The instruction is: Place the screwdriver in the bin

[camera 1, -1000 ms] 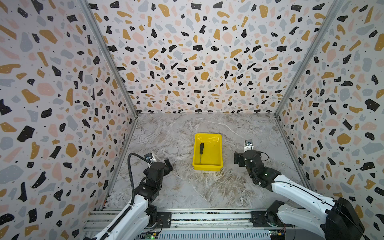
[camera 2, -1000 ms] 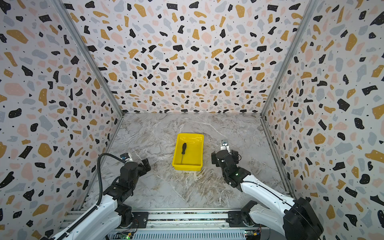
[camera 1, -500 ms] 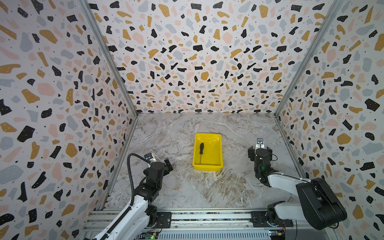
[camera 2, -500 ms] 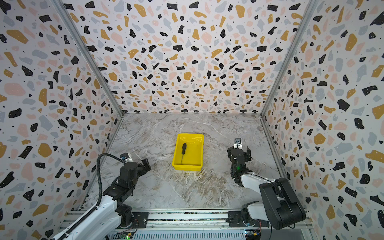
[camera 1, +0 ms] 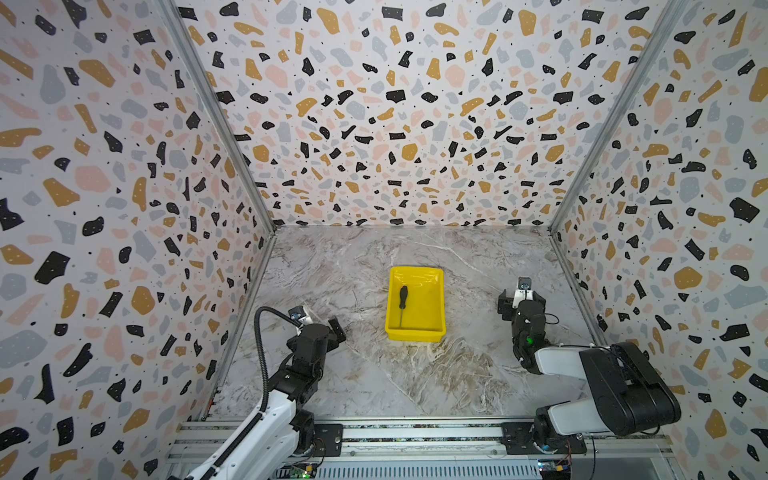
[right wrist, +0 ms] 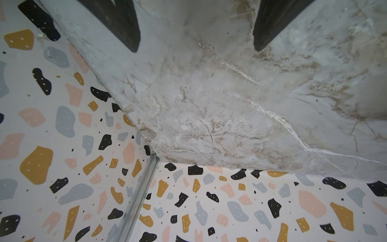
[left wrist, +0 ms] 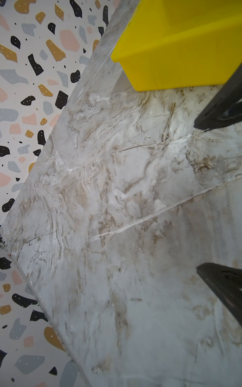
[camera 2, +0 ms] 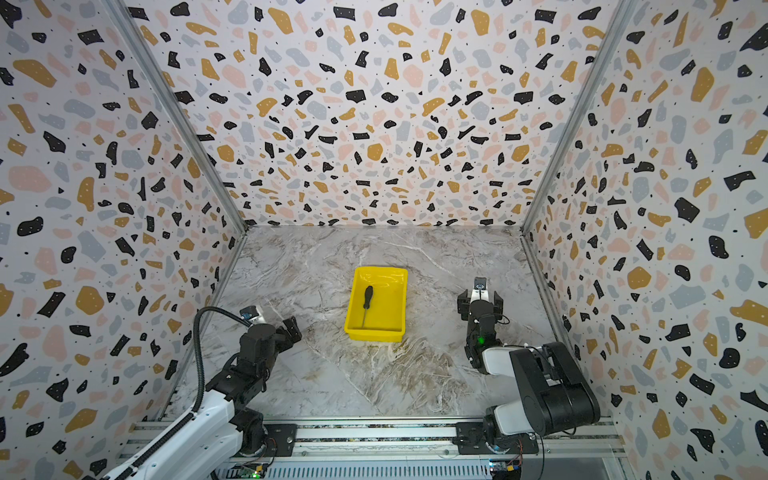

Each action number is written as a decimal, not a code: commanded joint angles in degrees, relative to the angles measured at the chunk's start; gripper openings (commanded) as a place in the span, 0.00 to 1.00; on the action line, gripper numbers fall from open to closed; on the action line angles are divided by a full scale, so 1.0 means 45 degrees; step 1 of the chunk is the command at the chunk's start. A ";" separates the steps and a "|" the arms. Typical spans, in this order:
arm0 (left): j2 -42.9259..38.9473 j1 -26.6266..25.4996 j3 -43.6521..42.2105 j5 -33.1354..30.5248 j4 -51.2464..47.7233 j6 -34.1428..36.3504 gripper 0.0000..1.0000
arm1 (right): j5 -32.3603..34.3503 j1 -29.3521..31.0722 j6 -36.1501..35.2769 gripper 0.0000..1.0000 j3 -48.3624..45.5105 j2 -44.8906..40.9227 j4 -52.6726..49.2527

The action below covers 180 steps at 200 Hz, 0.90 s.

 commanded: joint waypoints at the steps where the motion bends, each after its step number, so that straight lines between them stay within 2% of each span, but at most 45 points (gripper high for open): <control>1: -0.0027 -0.0014 0.0077 0.0003 0.0265 -0.0030 1.00 | 0.0282 -0.0039 -0.0184 1.00 -0.0886 -0.0002 0.2537; 5: -0.0012 -0.0018 0.0079 0.0009 0.0279 -0.0030 1.00 | 0.0751 -0.0024 -0.0056 0.99 -0.1354 0.0148 0.3578; 13: 0.0017 -0.0015 0.0077 0.0000 0.0279 -0.0029 1.00 | 0.0740 -0.0034 -0.0255 0.99 -0.1841 0.0166 0.4904; 41: 0.0143 -0.0030 0.0111 0.0028 0.0323 -0.0035 1.00 | 0.0406 0.0116 -0.0415 0.99 -0.2079 0.0016 0.5072; 80: 0.0385 -0.0026 0.0160 0.0024 0.0399 -0.0030 1.00 | -0.0124 -0.0028 -0.0385 0.99 -0.1600 0.0213 0.4195; 117: 0.0671 -0.0018 0.0233 -0.0001 0.0422 -0.0043 1.00 | -0.2920 -0.1445 0.0290 0.99 -0.0353 0.0569 0.1833; 131: 0.0781 -0.0029 0.0253 -0.0003 0.0440 -0.0066 1.00 | -0.3375 -0.1580 0.0321 0.99 -0.0808 0.0512 0.2412; 145: 0.0900 -0.0025 0.0276 -0.0022 0.0447 -0.0071 1.00 | -0.3521 -0.1779 0.0325 0.99 -0.1604 0.1225 0.5081; 157: 0.0981 -0.0024 0.0314 -0.0011 0.0424 -0.0069 1.00 | -0.3541 -0.1789 0.0442 0.99 -0.1407 0.0866 0.3829; 180: 0.1061 -0.0027 0.0307 -0.0064 0.0470 -0.0173 1.00 | -0.3517 -0.1777 0.0417 0.99 -0.1412 0.0864 0.3878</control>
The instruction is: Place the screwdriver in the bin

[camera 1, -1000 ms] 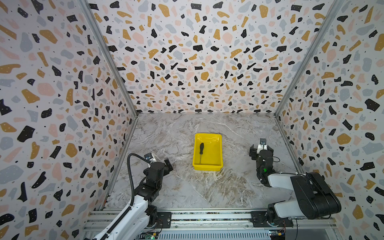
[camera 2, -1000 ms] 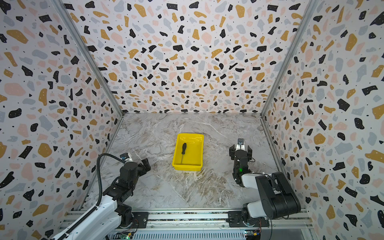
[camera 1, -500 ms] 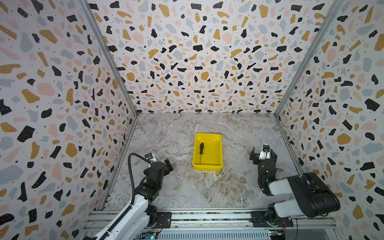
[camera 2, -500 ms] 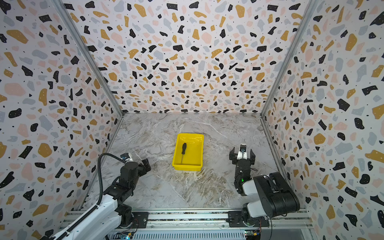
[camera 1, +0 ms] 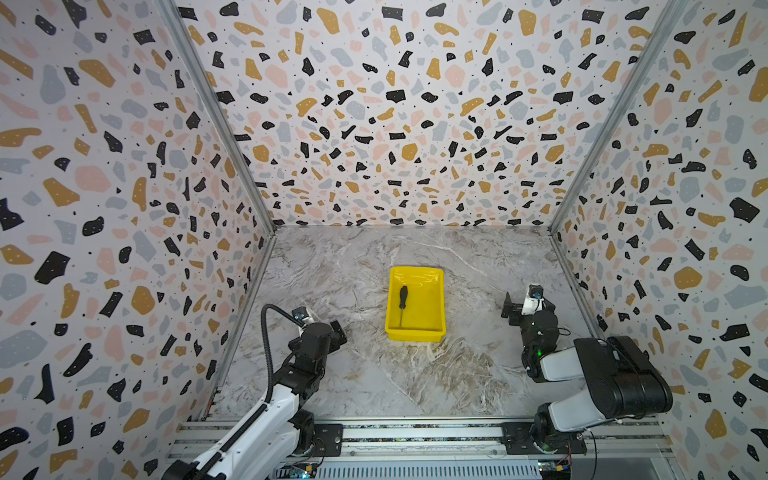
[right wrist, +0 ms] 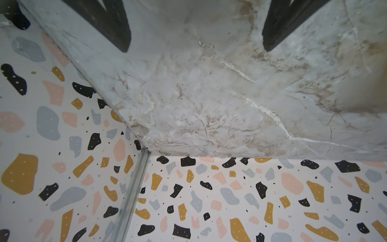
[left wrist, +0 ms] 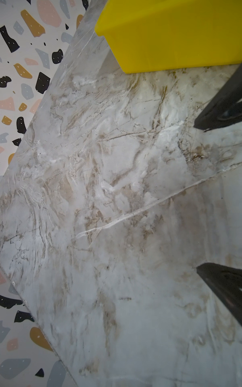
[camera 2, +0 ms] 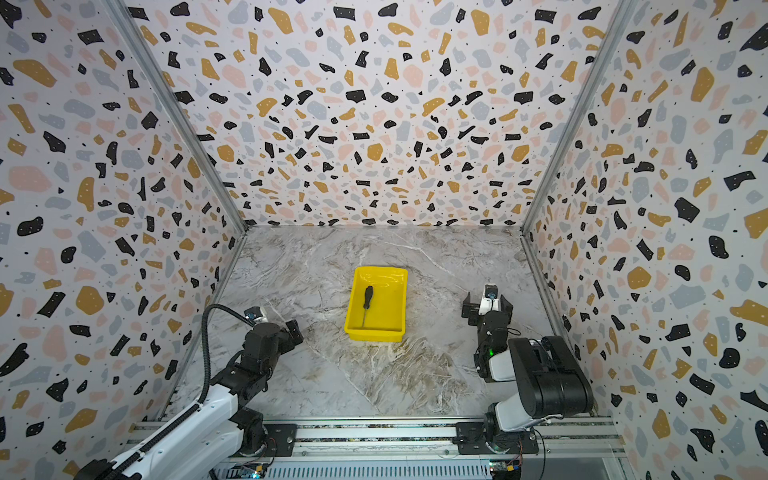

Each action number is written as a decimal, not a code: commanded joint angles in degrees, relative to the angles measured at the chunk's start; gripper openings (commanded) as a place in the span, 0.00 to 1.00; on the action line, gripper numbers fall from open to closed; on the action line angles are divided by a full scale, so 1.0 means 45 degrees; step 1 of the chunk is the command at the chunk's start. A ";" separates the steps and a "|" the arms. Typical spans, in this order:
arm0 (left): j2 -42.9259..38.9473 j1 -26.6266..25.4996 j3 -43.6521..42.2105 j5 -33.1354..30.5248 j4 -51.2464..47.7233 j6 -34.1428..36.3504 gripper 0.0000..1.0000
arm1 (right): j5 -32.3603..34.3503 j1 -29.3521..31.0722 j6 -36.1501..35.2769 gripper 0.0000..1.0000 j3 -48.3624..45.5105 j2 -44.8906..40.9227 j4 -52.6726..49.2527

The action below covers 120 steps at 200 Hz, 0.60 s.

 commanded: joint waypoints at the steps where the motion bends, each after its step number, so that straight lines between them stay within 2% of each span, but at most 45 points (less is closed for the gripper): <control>1: 0.0046 -0.0033 0.0302 -0.0076 0.0465 -0.0175 1.00 | -0.0418 -0.0039 0.0230 0.99 0.0059 -0.0167 0.0378; 61: 0.0202 -0.0024 0.0272 -0.1120 0.1184 -0.0679 1.00 | -0.0319 0.0045 0.0172 0.99 0.0095 -0.0158 0.0312; 79: 0.0165 -0.0022 0.0655 -0.1683 0.1689 0.0119 1.00 | -0.0329 0.0057 0.0166 0.99 0.0096 -0.0170 0.0318; 96: 0.0181 -0.0022 0.1250 -0.2959 0.2085 0.1119 1.00 | -0.0327 0.0051 0.0172 0.99 0.0086 -0.0170 0.0309; 120: 0.0364 -0.0030 0.1173 -0.4158 0.4375 0.4281 1.00 | -0.0331 0.0055 0.0173 0.99 0.0083 -0.0170 0.0308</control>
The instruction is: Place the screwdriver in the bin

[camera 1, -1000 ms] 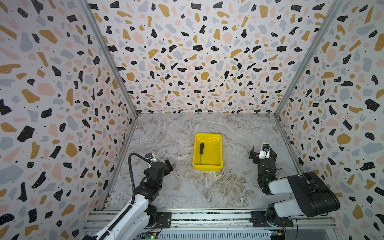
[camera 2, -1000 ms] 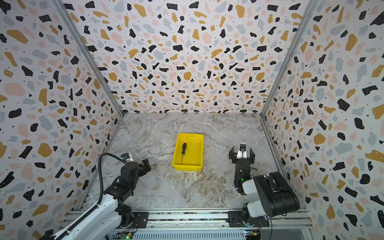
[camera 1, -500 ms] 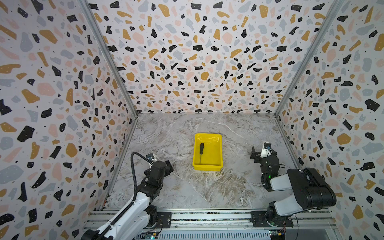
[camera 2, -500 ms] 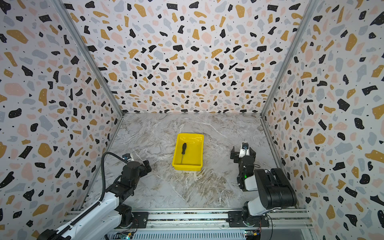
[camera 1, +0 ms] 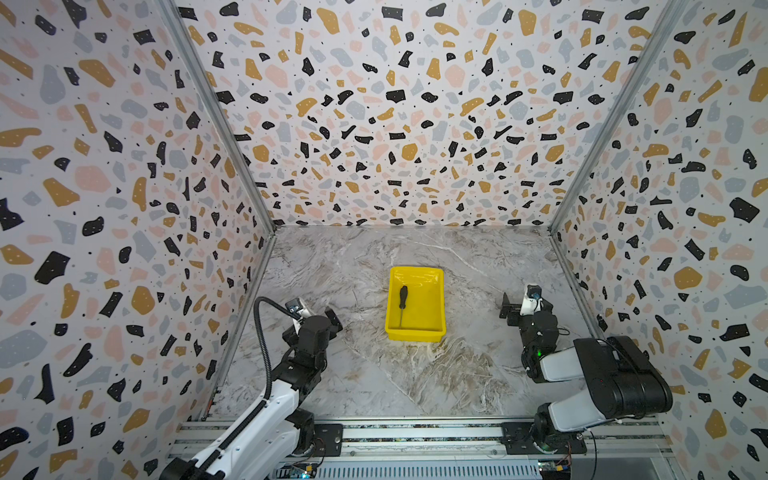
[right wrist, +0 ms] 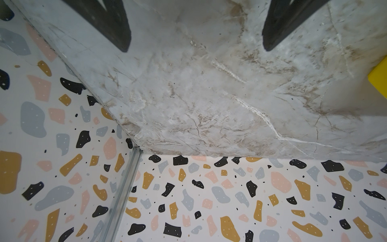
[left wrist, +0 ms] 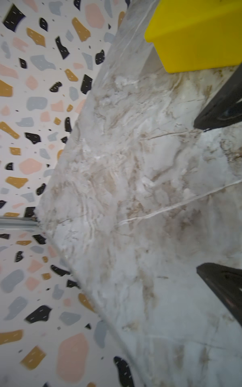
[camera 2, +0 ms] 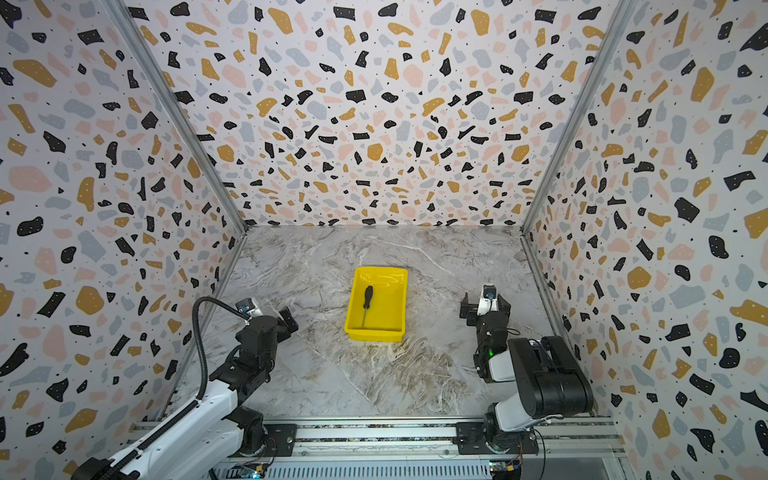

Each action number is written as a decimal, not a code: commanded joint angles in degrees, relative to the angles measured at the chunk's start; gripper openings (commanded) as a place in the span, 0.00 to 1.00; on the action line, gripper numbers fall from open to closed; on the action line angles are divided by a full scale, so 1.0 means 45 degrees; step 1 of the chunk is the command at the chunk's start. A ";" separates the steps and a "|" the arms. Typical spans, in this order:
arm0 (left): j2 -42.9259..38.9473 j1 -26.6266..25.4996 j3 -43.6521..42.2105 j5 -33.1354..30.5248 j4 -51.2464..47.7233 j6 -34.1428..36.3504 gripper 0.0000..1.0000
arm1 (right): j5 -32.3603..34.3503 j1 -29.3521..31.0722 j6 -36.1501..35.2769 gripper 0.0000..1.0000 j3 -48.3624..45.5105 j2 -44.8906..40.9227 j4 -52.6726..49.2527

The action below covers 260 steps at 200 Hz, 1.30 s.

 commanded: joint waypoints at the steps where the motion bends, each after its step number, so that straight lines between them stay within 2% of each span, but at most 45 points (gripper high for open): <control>1: 0.0147 -0.0017 0.0271 -0.1881 0.2924 0.3262 1.00 | -0.0078 0.0047 0.0096 0.99 0.0083 -0.0165 0.0256; 19: 0.0366 -0.0030 -0.0723 -0.1917 0.5341 0.5867 1.00 | -0.0078 0.0044 0.0101 0.99 0.0091 -0.0165 0.0257; 37: 0.0555 -0.0029 -0.1869 -0.1662 0.7917 0.6907 1.00 | -0.0078 0.0053 0.0089 0.99 0.0087 -0.0172 0.0258; 54: 0.1091 0.0009 -0.2534 -0.1573 0.9674 0.6829 1.00 | -0.0088 0.0029 0.0099 0.99 0.0094 -0.0166 0.0254; 98: 0.4013 0.0156 -0.2511 -0.0863 1.1690 0.6644 1.00 | -0.0095 0.0035 0.0101 0.99 0.0097 -0.0169 0.0246; 136: 0.5609 0.0523 -0.2509 -0.0011 1.3215 0.6726 1.00 | -0.0097 0.0037 0.0101 0.99 0.0088 -0.0165 0.0239; 197: 0.5934 0.0791 -0.2618 0.0596 1.3625 0.6709 1.00 | -0.0116 0.0028 0.0085 0.99 0.0083 -0.0175 0.0263; 211: 0.6243 0.1093 -0.3010 0.1094 1.4310 0.6435 1.00 | -0.0145 0.0000 0.0098 0.99 0.0066 -0.0184 0.0258; 219: 0.7014 0.1253 -0.3242 0.1297 1.5876 0.6490 1.00 | -0.0240 -0.0069 0.0137 0.99 0.0073 -0.0189 0.0264; 228: 0.7257 0.1284 -0.3146 0.1441 1.6101 0.6592 1.00 | -0.0429 -0.0151 0.0167 0.99 0.0046 -0.0211 0.0277; 234: 0.6953 0.1307 -0.2858 0.1536 1.5036 0.6560 1.00 | -0.0665 -0.0232 0.0164 0.99 0.0045 -0.0217 0.0268; 242: 0.6537 0.1378 -0.2540 0.1762 1.3727 0.6507 1.00 | -0.1741 -0.0472 -0.0022 0.99 0.0106 -0.0225 0.0133; 252: 0.6875 0.1457 -0.2711 0.1861 1.4554 0.6518 1.00 | -0.3709 -0.0747 -0.0475 0.99 0.0398 -0.0142 -0.0320; 260: 0.6960 0.1455 -0.2783 0.1862 1.4811 0.6513 1.00 | -0.3910 -0.0763 -0.0516 0.99 0.0370 -0.0111 -0.0165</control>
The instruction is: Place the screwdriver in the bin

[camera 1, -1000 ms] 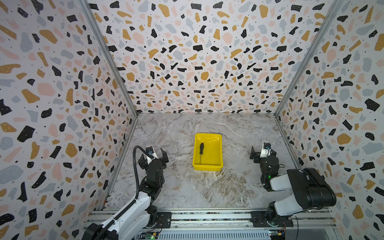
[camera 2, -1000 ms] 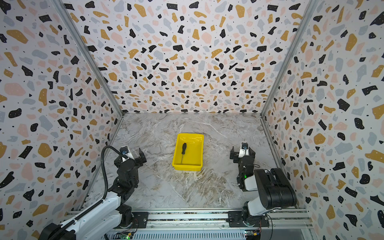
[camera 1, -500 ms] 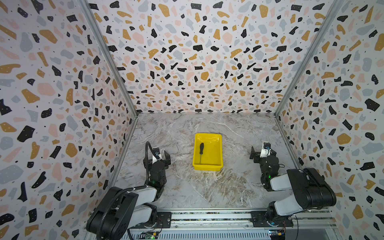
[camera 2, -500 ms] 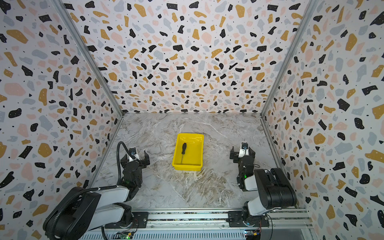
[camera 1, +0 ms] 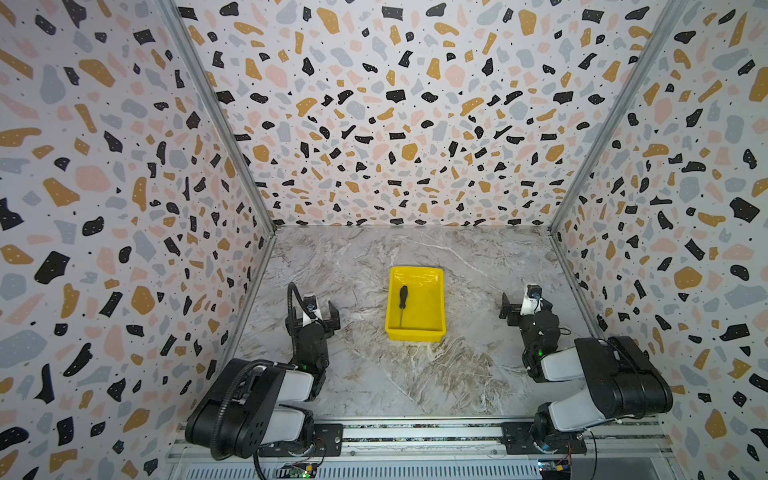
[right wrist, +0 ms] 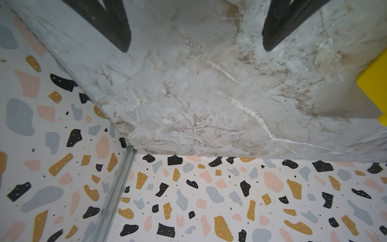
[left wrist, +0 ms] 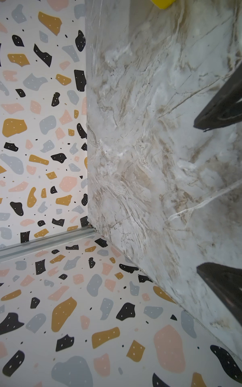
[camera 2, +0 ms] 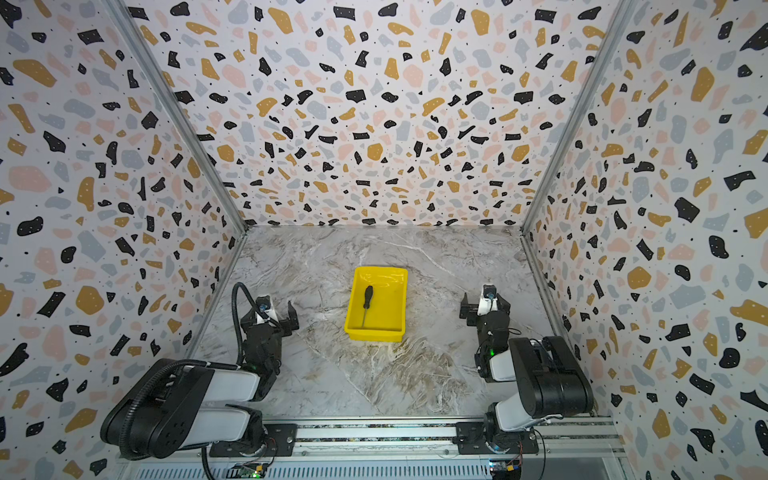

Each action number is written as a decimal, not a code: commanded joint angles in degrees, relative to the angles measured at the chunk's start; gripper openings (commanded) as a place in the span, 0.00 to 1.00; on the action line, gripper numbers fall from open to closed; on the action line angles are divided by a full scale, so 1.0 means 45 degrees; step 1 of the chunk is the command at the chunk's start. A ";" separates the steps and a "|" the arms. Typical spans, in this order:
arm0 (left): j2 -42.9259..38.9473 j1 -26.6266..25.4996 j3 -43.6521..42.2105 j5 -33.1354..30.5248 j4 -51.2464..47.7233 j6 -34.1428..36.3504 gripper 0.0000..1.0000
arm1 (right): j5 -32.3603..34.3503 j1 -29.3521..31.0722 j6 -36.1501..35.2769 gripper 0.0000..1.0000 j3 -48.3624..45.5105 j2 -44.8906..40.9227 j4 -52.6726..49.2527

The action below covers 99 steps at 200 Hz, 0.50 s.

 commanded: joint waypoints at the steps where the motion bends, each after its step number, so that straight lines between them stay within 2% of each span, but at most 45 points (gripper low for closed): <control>1: 0.0049 0.0124 0.0155 0.0493 0.1142 -0.0075 1.00 | -0.2402 -0.0306 -0.0432 0.99 0.0319 -0.0119 -0.0061; 14: -0.0338 0.0153 0.0348 0.0527 0.0174 -0.0151 1.00 | -0.2595 -0.0338 -0.0440 0.99 0.0341 -0.0121 -0.0078; 27: -0.0163 0.0143 0.0215 0.0479 0.0763 -0.0120 1.00 | -0.2596 -0.0340 -0.0443 0.99 0.0322 -0.0143 -0.0121; 99: -0.0278 0.0143 0.0281 0.0518 0.0482 -0.0120 1.00 | -0.2559 -0.0319 -0.0448 0.99 0.0340 -0.0141 -0.0103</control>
